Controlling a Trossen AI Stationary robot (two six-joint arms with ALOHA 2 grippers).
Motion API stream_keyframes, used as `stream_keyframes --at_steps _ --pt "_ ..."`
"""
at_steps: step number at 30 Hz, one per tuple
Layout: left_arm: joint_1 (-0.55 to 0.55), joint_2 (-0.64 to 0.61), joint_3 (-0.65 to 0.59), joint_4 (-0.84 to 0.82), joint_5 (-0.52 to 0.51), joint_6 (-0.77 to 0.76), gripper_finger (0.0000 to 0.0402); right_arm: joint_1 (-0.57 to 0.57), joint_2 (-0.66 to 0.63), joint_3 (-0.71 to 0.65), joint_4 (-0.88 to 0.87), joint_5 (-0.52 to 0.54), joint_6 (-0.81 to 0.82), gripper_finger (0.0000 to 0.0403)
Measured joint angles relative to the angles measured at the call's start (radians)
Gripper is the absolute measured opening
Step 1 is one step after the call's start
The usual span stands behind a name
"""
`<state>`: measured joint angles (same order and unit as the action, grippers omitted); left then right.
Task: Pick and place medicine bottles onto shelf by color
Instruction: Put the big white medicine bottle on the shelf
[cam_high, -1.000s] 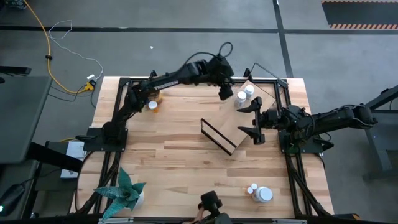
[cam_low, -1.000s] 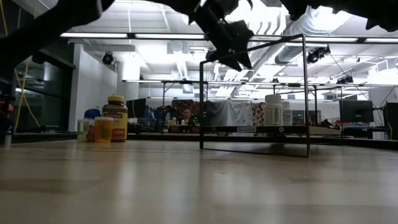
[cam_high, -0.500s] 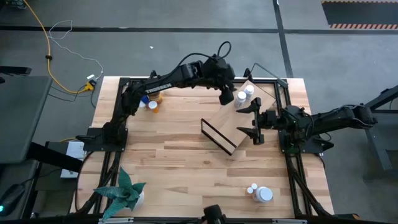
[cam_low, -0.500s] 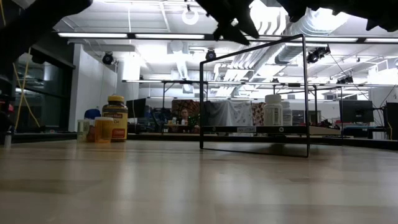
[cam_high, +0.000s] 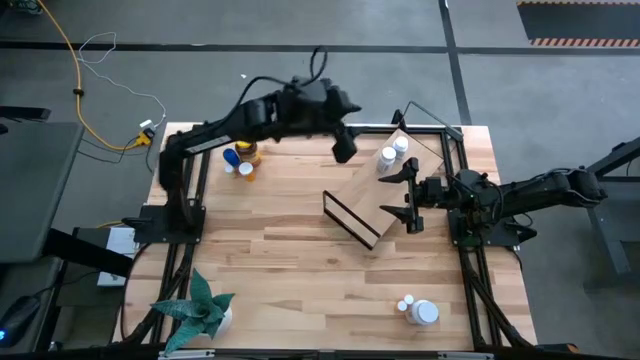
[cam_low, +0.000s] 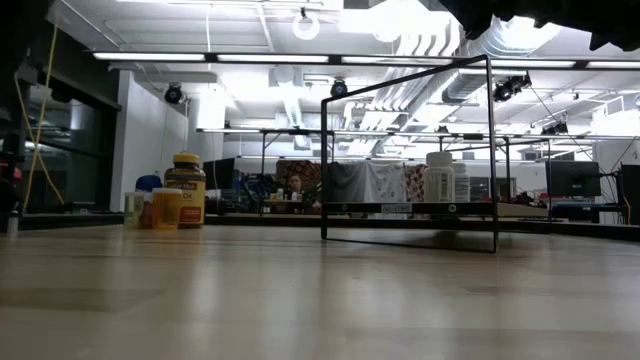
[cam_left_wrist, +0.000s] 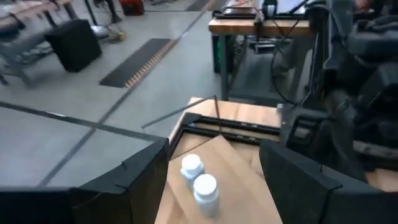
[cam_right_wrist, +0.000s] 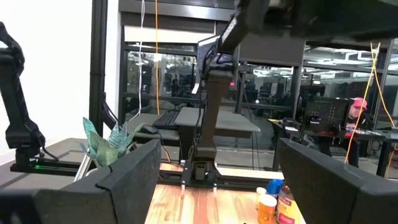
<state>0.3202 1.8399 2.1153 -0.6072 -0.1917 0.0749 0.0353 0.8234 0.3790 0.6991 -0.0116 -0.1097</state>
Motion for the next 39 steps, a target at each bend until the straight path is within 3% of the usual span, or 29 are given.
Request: stream_keyframes --at_steps 4,11,17,21,26,39 --pt "-0.008 -0.207 -0.409 0.322 -0.038 0.005 0.0241 0.0 0.0 0.0 0.0 0.0 0.008 0.0312" --pt "0.055 -0.629 -1.209 0.93 0.072 -0.075 0.0241 0.0 0.0 0.0 0.003 0.0 0.005 0.0312" --pt "0.02 -0.918 -1.635 1.245 0.147 -0.151 0.0241 0.0 0.0 0.0 0.008 0.012 0.005 0.0312" --pt "-0.025 -1.056 -1.781 1.315 0.119 -0.151 0.0241 0.0 0.0 0.0 0.009 0.014 0.005 0.0312" --pt "-0.06 -1.154 -1.856 1.314 0.098 -0.148 0.0241 -0.003 0.0 0.0 0.009 0.015 0.005 0.0312" --pt "-0.106 -1.161 -1.863 1.304 0.106 -0.124 0.0241 -0.002 0.0 0.0 0.008 0.02 0.004 0.0312"
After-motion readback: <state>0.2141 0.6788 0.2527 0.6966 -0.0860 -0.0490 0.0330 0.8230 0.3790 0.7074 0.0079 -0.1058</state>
